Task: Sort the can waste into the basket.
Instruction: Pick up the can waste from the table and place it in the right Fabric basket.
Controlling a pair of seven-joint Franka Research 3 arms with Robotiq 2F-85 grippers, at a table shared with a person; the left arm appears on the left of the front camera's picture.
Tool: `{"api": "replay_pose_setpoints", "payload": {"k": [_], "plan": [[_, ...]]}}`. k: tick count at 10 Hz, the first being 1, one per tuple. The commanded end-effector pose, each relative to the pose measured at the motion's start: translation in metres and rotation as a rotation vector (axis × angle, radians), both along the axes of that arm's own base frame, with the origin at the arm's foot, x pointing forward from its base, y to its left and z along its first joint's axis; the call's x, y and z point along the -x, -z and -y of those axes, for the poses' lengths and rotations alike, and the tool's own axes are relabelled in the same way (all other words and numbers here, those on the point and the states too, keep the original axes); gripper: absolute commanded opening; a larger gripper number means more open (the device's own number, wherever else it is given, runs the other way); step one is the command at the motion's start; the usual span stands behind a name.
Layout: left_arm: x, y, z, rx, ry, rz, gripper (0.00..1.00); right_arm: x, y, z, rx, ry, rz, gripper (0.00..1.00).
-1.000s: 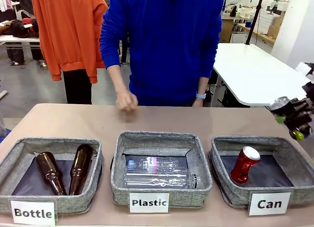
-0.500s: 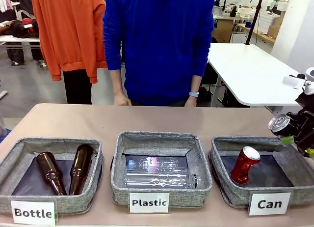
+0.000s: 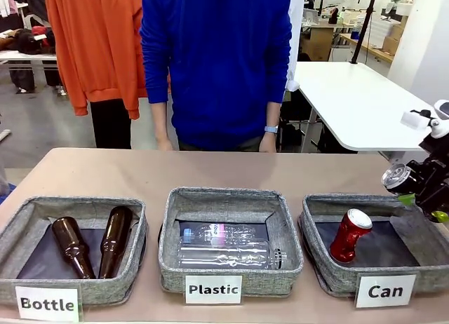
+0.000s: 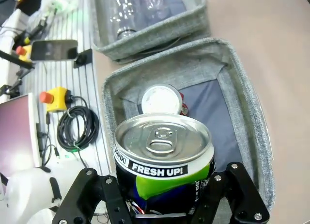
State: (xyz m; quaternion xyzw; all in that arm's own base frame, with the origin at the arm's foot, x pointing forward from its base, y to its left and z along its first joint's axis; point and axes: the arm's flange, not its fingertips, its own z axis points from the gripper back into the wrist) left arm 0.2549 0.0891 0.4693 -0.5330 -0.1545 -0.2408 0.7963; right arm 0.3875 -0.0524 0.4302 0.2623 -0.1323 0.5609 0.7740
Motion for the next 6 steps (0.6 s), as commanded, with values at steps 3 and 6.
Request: {"api": "replay_pose_setpoints", "payload": {"k": [3, 6], "plan": [[-0.004, 0.0, 0.002, 0.003, -0.007, 0.005, 1.0, -0.011, 0.01, -0.004, 0.025, 0.001, -0.001, 0.0], [-0.004, 0.0, 0.002, 0.003, -0.007, 0.005, 1.0, -0.016, 0.011, -0.004, 0.032, 0.003, -0.002, 0.6]]}}
